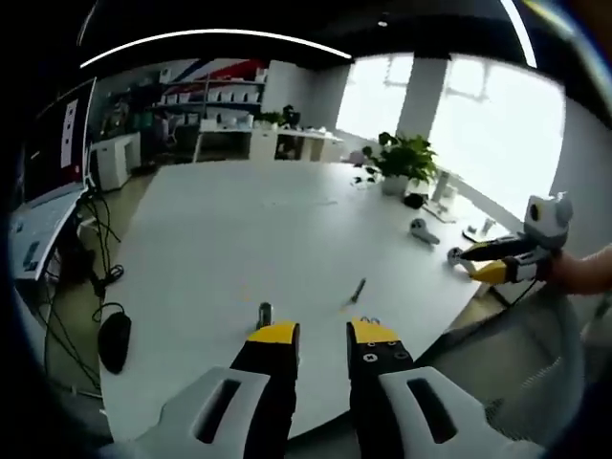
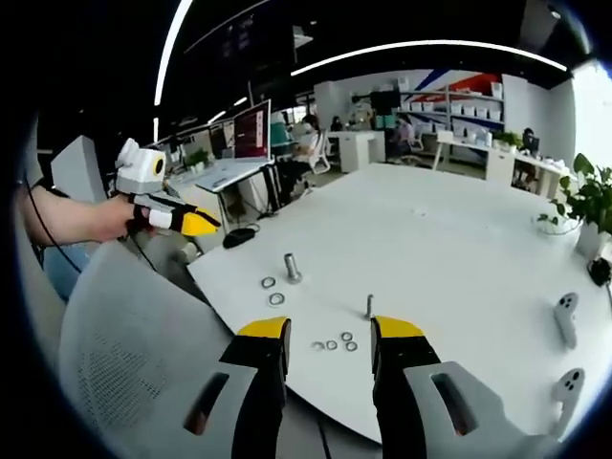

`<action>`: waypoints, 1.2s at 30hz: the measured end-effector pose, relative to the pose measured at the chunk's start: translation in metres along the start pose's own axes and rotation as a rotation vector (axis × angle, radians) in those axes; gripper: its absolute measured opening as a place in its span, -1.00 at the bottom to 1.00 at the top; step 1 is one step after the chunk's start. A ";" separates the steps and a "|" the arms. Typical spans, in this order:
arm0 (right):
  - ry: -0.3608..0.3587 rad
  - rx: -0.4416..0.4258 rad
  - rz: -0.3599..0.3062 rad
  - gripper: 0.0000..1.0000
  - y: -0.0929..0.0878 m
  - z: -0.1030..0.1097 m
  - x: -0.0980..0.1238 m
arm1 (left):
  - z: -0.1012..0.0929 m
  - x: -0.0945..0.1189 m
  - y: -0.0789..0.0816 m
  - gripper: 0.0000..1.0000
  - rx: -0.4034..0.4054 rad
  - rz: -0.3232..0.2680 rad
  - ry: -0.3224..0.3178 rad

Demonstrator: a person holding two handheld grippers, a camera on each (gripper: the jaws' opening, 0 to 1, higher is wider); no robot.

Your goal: Place the washer onto the threaded stud by aligning its center hole with the stud, sliding it down to the base, and recovering from edge contact or off-axis alignment until the washer reaches the visible bottom stop.

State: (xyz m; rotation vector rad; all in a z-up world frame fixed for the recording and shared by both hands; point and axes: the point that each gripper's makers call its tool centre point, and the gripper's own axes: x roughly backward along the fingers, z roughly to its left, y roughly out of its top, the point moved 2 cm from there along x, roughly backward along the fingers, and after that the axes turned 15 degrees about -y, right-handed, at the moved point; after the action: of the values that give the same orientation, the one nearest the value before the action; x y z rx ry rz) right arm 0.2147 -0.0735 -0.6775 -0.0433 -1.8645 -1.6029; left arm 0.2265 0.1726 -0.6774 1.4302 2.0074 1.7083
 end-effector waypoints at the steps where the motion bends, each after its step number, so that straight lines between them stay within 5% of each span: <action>1: 0.000 0.001 -0.002 -0.29 0.000 0.000 0.000 | 0.000 0.000 -0.002 -0.65 0.001 0.005 0.000; 9: 0.001 -0.015 0.004 -0.29 -0.001 -0.001 0.000 | 0.008 -0.008 -0.008 -0.66 0.048 0.049 -0.014; 11: 0.001 -0.021 0.009 -0.29 -0.002 -0.001 0.000 | 0.004 -0.010 0.006 -0.71 -0.015 -0.005 -0.032; 13: 0.007 -0.026 0.015 -0.29 -0.003 -0.001 0.000 | 0.004 -0.012 0.006 -0.69 -0.001 0.006 -0.028; 36: 0.015 -0.026 0.027 -0.30 -0.005 0.000 0.000 | 0.052 -0.024 -0.043 -0.64 0.055 0.233 0.030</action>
State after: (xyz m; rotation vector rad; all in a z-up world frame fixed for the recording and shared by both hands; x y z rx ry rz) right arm 0.2127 -0.0747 -0.6824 -0.0681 -1.8242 -1.6053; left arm 0.2483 0.1956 -0.7411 1.7271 1.9841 1.7840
